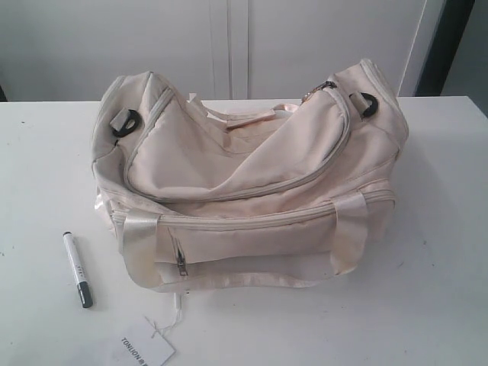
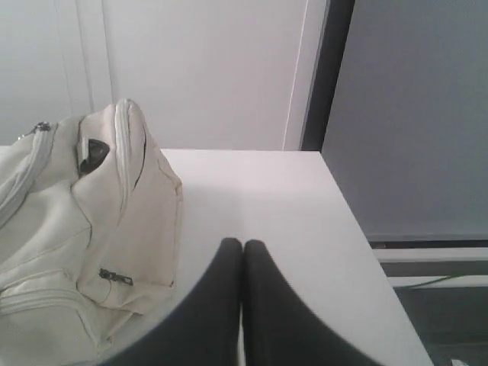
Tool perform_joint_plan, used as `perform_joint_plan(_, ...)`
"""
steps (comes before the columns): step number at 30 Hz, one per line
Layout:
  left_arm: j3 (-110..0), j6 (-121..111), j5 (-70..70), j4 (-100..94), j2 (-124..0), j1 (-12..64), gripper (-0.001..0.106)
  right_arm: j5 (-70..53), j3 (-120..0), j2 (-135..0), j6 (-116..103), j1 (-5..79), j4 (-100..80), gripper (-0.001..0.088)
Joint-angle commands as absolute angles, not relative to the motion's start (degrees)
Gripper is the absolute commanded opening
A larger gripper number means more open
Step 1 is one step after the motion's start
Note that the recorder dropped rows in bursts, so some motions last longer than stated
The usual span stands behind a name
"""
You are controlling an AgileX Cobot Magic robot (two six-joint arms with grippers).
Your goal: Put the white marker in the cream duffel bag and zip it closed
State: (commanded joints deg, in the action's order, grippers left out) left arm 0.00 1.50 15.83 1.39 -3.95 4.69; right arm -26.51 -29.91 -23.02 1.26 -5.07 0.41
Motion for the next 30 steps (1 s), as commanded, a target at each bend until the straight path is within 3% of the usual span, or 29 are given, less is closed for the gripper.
perform_joint_plan(9,0.0,1.5,15.8,1.4,-4.0,4.7,0.0,-27.7,-32.5,-29.8,1.3,-5.1,0.5,0.0)
perform_joint_plan(30,0.0,1.5,15.8,1.4,-4.0,4.7,0.0,-27.7,-32.6,-30.2,1.3,-5.1,1.1,0.0)
